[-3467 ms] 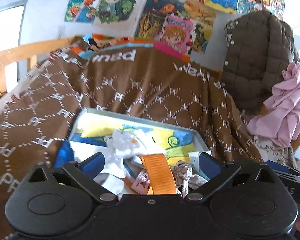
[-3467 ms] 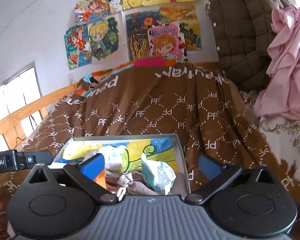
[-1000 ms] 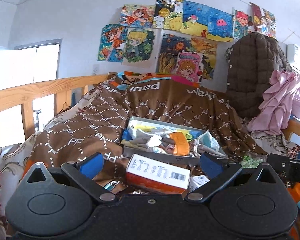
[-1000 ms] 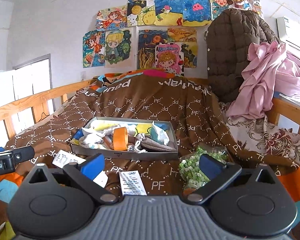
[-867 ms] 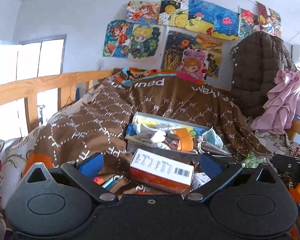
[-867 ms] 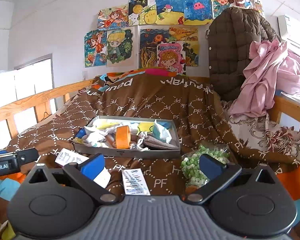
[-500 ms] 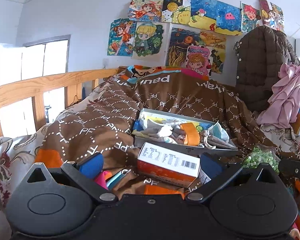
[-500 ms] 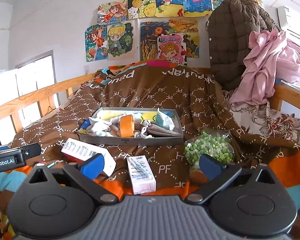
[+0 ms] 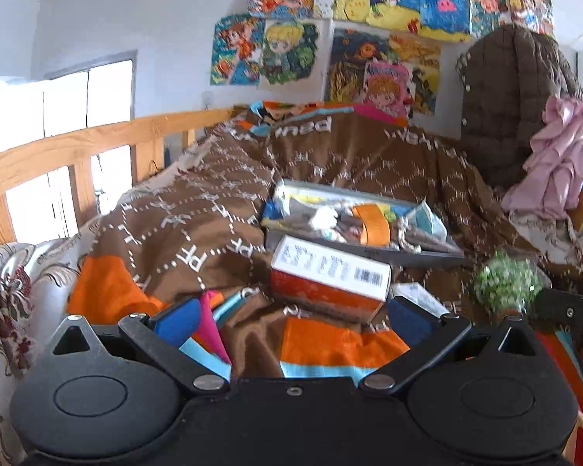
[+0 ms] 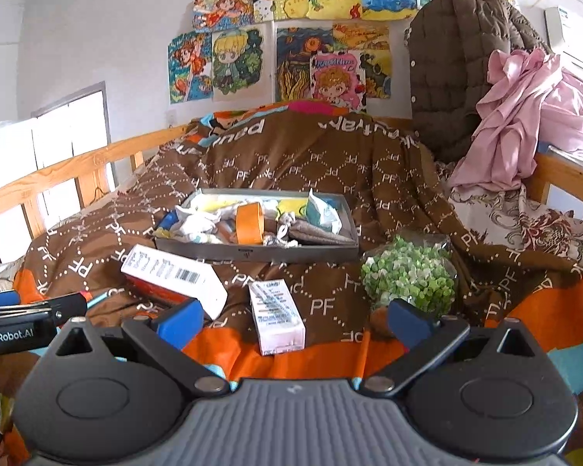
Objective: Organize soft objects
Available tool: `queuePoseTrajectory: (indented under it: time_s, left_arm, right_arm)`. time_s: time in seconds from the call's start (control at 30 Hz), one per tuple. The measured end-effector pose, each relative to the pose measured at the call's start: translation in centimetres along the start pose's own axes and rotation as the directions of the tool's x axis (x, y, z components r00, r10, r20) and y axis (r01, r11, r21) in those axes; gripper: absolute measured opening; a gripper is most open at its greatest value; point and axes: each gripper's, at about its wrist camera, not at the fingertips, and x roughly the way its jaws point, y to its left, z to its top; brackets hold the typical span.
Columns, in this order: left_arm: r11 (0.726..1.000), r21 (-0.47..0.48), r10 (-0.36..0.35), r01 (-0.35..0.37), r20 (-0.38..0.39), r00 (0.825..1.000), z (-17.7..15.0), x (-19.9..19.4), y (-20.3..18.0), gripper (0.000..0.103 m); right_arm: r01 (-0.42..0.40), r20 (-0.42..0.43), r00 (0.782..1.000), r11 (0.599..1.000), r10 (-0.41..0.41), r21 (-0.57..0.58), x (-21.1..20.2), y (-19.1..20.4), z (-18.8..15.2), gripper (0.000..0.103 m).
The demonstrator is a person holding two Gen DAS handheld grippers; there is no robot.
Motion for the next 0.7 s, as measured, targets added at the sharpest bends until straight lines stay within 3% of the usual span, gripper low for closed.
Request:
queuePoseTrajectory:
  time_s: [0.7]
  left_arm:
    - [0.999,0.034,0.042,-0.041,-0.028,0.999,-0.6,1.3,-0.4,0.102]
  right_arm:
    - [0.063,-0.073,0.995,0.998,-0.061,0.019,1.9,-0.6,-0.8,0.103]
